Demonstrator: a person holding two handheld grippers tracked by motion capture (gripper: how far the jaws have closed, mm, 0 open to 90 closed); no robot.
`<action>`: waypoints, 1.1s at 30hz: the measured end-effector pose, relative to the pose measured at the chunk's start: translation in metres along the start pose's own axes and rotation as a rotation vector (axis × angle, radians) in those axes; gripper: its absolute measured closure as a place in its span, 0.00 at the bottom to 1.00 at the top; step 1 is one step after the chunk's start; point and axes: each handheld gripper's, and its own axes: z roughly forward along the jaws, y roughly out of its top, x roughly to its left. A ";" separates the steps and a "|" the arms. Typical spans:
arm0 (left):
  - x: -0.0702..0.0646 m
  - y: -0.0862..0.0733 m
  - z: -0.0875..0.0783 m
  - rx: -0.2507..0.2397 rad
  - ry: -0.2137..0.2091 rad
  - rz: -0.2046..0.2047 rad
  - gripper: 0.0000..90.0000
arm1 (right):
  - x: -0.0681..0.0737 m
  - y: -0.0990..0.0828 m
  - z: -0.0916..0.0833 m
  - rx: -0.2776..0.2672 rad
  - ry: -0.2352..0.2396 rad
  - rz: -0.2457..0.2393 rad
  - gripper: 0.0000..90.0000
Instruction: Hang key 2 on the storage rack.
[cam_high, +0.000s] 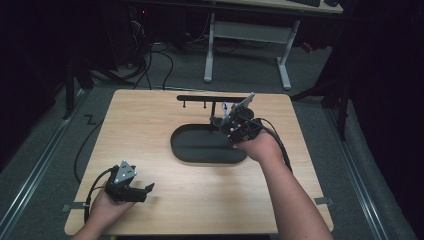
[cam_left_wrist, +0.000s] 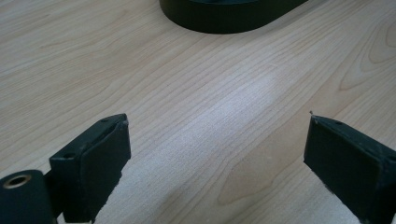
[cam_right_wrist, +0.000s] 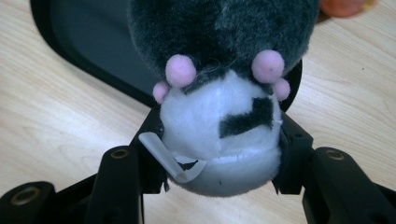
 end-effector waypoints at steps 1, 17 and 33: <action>0.000 0.000 0.000 -0.005 -0.002 0.003 0.09 | 0.001 0.001 0.004 -0.004 -0.005 -0.010 0.54; -0.005 0.002 0.003 -0.004 -0.029 0.018 0.09 | -0.003 -0.005 0.035 -0.099 0.033 0.046 0.36; -0.011 0.004 0.002 -0.022 -0.042 0.020 0.09 | -0.006 -0.108 0.054 -0.241 0.062 0.025 0.34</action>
